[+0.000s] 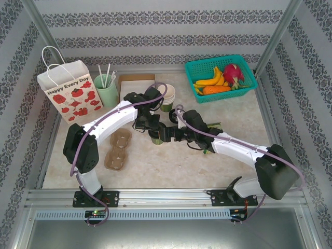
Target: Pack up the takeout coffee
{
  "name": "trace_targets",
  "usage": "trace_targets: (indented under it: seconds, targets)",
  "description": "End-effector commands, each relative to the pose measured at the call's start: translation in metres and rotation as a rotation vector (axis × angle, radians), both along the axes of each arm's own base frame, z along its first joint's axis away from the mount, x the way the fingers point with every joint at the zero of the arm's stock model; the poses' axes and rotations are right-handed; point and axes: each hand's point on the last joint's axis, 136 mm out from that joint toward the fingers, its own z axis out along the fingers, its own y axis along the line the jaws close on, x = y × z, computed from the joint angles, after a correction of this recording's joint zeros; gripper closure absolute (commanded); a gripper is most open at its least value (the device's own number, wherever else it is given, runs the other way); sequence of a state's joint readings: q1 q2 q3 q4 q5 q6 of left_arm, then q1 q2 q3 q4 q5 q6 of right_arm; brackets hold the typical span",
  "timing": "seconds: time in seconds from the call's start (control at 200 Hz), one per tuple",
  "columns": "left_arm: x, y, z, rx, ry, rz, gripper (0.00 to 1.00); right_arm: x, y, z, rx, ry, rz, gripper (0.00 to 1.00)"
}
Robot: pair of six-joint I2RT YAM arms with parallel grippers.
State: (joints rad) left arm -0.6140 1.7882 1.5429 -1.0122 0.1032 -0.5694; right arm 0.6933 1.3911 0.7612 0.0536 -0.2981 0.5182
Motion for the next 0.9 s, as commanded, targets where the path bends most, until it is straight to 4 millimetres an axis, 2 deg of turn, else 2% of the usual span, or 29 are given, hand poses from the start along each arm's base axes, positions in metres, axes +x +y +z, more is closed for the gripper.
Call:
trace_targets:
  seconds: [0.0, 0.265, 0.47, 0.57, 0.674, 0.749, 0.894]
  targets:
    - [-0.010, 0.006, -0.022, 0.056, 0.084, 0.015, 1.00, -0.004, 0.010, -0.004, 0.005, -0.061, 0.065, 0.07]
    - [-0.011, 0.006, -0.023, 0.055, 0.087, 0.016, 1.00, -0.004, 0.008, -0.019, -0.047, -0.088, 0.064, 0.08]
    - [-0.012, 0.005, -0.025, 0.049, 0.095, 0.011, 1.00, 0.009, 0.004, -0.028, -0.120, -0.124, 0.018, 0.08]
    - [-0.019, 0.004, -0.039, 0.040, 0.127, 0.015, 1.00, 0.018, -0.007, -0.042, -0.244, -0.145, -0.050, 0.09]
    - [-0.033, 0.007, -0.059, 0.050, 0.197, 0.018, 1.00, 0.014, -0.013, -0.054, -0.284, -0.133, -0.061, 0.08]
    - [-0.036, 0.010, -0.063, 0.066, 0.214, 0.020, 1.00, 0.010, -0.009, -0.048, -0.229, -0.139, -0.052, 0.09]
    - [-0.027, 0.010, -0.054, 0.072, 0.173, 0.024, 1.00, 0.010, 0.001, -0.018, -0.138, -0.203, -0.026, 0.08]
